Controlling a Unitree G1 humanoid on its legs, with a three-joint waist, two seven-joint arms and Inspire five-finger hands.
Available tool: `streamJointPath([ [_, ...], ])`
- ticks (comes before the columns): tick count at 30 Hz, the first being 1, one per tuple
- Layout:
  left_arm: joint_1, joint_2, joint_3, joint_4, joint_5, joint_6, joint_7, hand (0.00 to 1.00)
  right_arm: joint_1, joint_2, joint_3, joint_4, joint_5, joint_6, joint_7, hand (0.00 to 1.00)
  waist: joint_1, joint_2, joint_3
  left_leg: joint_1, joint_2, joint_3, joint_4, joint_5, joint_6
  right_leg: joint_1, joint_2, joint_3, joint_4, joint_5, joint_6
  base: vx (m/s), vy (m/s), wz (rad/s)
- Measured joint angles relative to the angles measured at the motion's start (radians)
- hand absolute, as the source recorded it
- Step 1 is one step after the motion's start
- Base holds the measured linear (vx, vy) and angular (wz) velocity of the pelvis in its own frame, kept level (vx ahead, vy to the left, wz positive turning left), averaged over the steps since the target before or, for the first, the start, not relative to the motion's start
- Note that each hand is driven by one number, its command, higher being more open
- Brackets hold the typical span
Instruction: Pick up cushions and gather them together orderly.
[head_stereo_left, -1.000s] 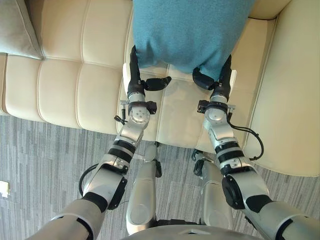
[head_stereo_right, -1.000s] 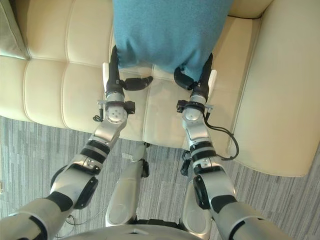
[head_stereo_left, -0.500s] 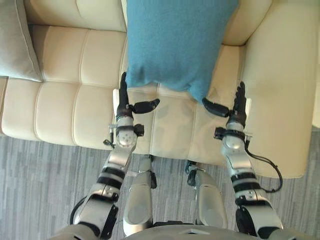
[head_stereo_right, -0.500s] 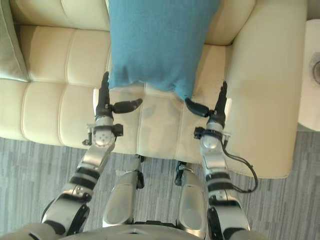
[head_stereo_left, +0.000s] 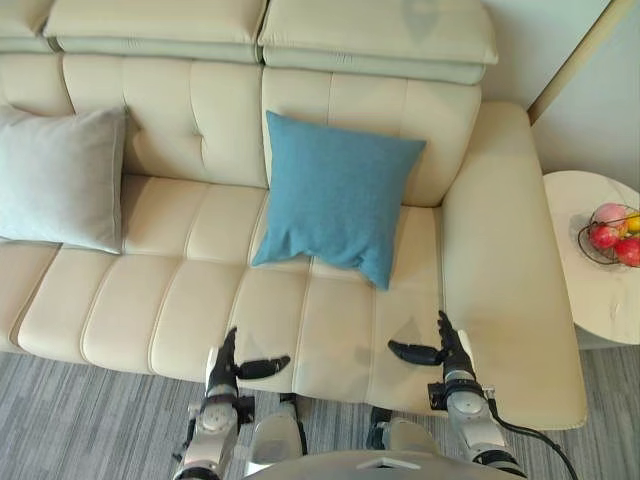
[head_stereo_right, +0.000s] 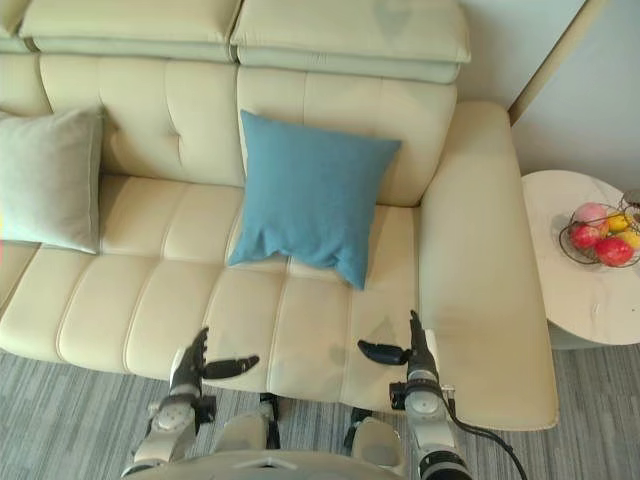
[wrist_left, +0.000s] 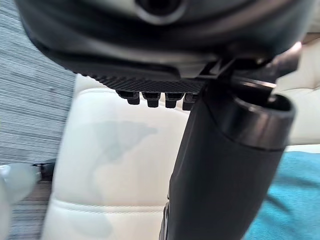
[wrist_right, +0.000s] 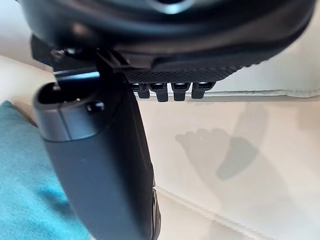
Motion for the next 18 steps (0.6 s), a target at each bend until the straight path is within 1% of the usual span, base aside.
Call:
streamJointPath([
  [1, 0.009, -0.001, 0.000, 0.030, 0.016, 0.000, -0.006, 1.00, 0.004, 0.000, 0.005, 0.029, -0.012, 0.000, 0.004, 1.00, 0.000, -0.001, -0.006, 0.008, -0.001, 0.001, 0.000, -0.008, -0.006, 0.012, 0.001, 0.001, -0.008, 0.001, 0.000, 0.00, 0.000, 0.00],
  [3, 0.016, -0.007, 0.017, 0.103, 0.050, 0.004, -0.019, 1.00, 0.017, 0.001, 0.006, 0.111, -0.024, 0.000, 0.014, 1.00, 0.001, -0.005, -0.022, 0.031, -0.005, 0.007, 0.000, -0.018, -0.003, 0.044, 0.000, 0.003, -0.032, 0.005, 0.006, 0.02, 0.010, -0.03],
  [7, 0.013, -0.002, 0.030, 0.153, 0.086, 0.003, -0.018, 1.00, 0.016, 0.001, 0.004, 0.179, -0.025, 0.003, 0.015, 1.00, 0.001, -0.006, -0.028, 0.081, -0.011, 0.046, 0.000, -0.032, 0.002, 0.078, -0.001, 0.039, -0.045, 0.015, 0.007, 0.05, 0.012, -0.24],
  [10, -0.008, -0.002, 0.027, 0.176, 0.092, 0.003, -0.021, 1.00, 0.008, 0.001, -0.003, 0.202, -0.024, 0.005, 0.014, 1.00, -0.001, -0.009, -0.028, 0.098, -0.013, 0.077, 0.000, -0.042, 0.000, 0.078, -0.003, 0.068, -0.048, 0.018, 0.007, 0.05, 0.029, -0.34],
  [12, -0.016, -0.002, 0.026, 0.184, 0.093, 0.003, -0.022, 1.00, -0.014, 0.001, -0.008, 0.233, -0.021, 0.008, 0.014, 1.00, -0.001, -0.013, -0.027, 0.108, -0.012, 0.108, 0.002, -0.046, 0.001, 0.067, -0.003, 0.101, -0.039, 0.022, 0.009, 0.02, 0.028, -0.48],
  [14, -0.039, -0.001, 0.026, 0.187, 0.110, 0.003, -0.020, 1.00, -0.052, 0.001, -0.015, 0.251, -0.019, 0.016, 0.009, 1.00, -0.001, -0.020, -0.022, 0.099, -0.009, 0.149, 0.006, -0.045, 0.001, 0.016, -0.004, 0.139, -0.001, 0.027, 0.014, -0.03, 0.024, -0.58],
  [15, -0.067, 0.003, 0.026, 0.190, 0.115, 0.003, -0.019, 1.00, -0.067, 0.002, -0.013, 0.250, -0.018, 0.017, 0.005, 1.00, -0.004, -0.027, -0.017, 0.068, -0.003, 0.158, 0.036, -0.053, 0.013, -0.033, -0.009, 0.130, 0.055, 0.031, 0.014, -0.10, 0.012, -0.27],
  [16, -0.088, 0.005, 0.026, 0.190, 0.120, 0.003, -0.018, 1.00, -0.073, 0.002, -0.011, 0.251, -0.018, 0.020, 0.005, 1.00, -0.008, -0.036, -0.007, 0.050, 0.000, 0.157, 0.075, -0.064, 0.025, -0.059, -0.017, 0.114, 0.105, 0.031, 0.014, -0.11, 0.012, -0.09],
  [18, -0.095, 0.005, 0.026, 0.182, 0.125, 0.002, -0.018, 1.00, -0.070, 0.003, -0.011, 0.251, -0.016, 0.027, 0.004, 1.00, -0.011, -0.047, 0.000, 0.051, 0.005, 0.154, 0.116, -0.099, 0.027, -0.051, -0.023, 0.100, 0.127, 0.031, 0.014, -0.11, 0.036, -0.02],
])
